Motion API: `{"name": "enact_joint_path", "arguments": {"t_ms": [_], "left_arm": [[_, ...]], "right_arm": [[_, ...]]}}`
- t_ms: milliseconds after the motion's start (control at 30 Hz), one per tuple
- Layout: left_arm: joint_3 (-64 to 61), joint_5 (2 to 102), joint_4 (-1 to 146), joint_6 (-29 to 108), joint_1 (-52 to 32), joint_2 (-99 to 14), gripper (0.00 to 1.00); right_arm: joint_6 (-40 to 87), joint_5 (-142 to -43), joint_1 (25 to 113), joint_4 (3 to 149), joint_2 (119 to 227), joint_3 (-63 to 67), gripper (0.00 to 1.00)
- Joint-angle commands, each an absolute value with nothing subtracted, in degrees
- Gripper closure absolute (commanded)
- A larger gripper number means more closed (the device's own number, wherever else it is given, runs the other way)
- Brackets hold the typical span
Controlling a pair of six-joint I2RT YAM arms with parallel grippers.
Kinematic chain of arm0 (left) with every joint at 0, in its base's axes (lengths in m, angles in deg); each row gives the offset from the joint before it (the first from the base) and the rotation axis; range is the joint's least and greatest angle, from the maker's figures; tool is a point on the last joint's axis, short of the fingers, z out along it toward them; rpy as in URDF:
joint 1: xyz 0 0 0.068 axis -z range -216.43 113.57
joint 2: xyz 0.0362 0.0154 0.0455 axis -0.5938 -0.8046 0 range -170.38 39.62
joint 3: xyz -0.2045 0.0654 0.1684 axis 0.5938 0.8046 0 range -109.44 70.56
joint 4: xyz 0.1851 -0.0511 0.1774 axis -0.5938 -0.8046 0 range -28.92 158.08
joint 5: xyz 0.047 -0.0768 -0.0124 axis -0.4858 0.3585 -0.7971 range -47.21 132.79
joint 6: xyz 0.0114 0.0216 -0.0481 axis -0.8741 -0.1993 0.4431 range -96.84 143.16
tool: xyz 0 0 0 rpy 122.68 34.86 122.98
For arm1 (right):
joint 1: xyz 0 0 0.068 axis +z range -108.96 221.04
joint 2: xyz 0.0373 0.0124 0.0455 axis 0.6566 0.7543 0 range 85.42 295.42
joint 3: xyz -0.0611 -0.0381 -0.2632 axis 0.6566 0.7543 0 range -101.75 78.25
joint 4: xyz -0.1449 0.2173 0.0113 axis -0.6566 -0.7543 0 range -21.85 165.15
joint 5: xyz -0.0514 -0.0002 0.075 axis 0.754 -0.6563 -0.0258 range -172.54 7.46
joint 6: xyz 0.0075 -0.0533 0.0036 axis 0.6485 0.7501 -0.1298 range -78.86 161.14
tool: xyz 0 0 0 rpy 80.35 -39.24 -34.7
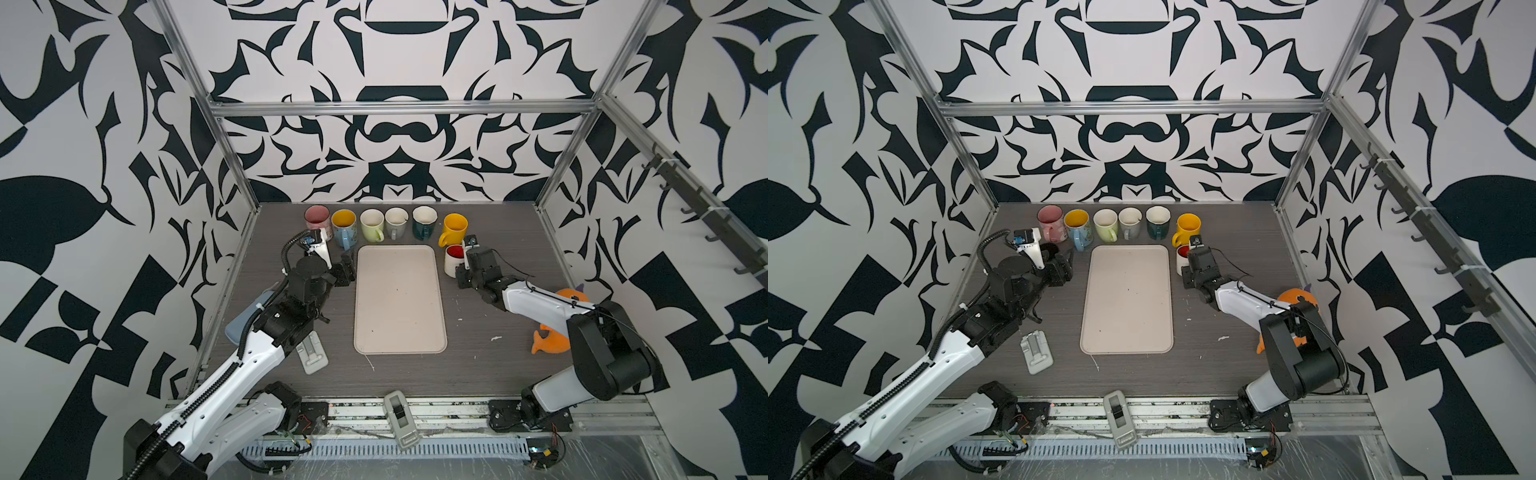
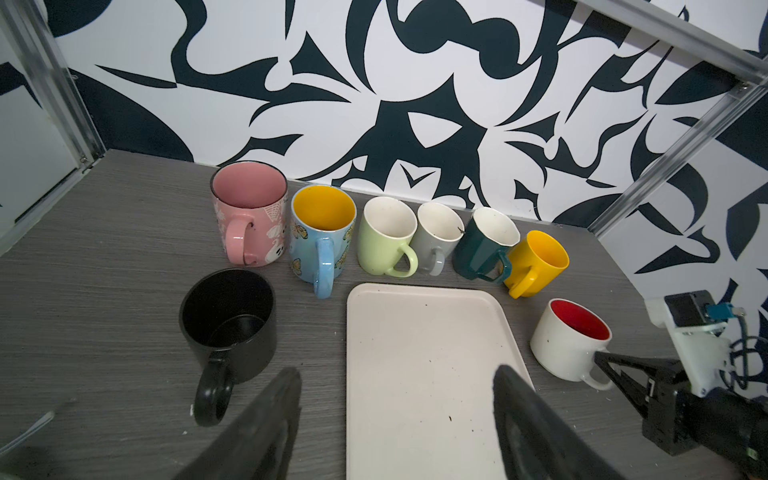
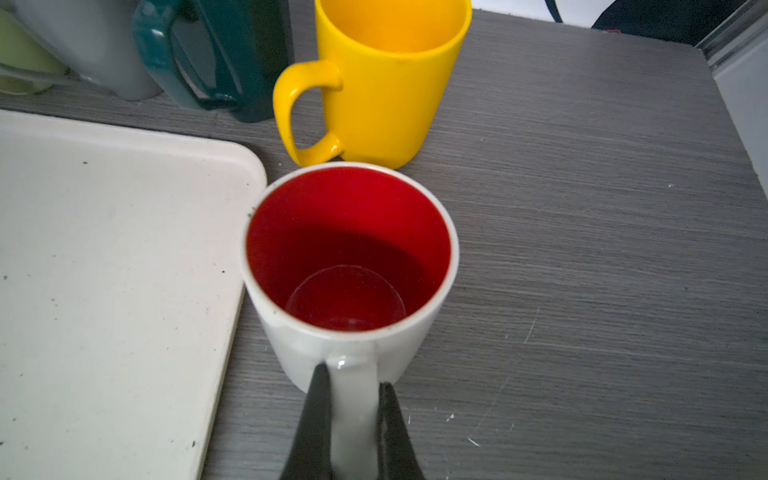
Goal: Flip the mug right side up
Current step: 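Lower the white mug upright beside the yellow mug and open the right gripper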
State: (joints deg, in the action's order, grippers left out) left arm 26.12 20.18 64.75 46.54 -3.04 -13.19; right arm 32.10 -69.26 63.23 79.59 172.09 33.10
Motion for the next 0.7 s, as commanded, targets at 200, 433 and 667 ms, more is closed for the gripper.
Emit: {"name": "enact_joint_path", "arguments": {"t_ms": [200,433,667], "left_arm": [[27.39,19.19,64.26,47.23,-3.29,-11.53,0.25],[27.85,19.42,64.26,47.42,-3.29,-11.26,0.24],[27.80,19.35,64.21,47.07,-3.29,-11.26,0.25]], "right_arm": [[29.53,-70.89,63.36,80.24,169.45,34.98,1.00],[28.60,-70.94,63.36,79.41,168.79,35.92,0.89],[27.78,-70.93,63.51,78.94,167.95,36.59,0.79]]}}
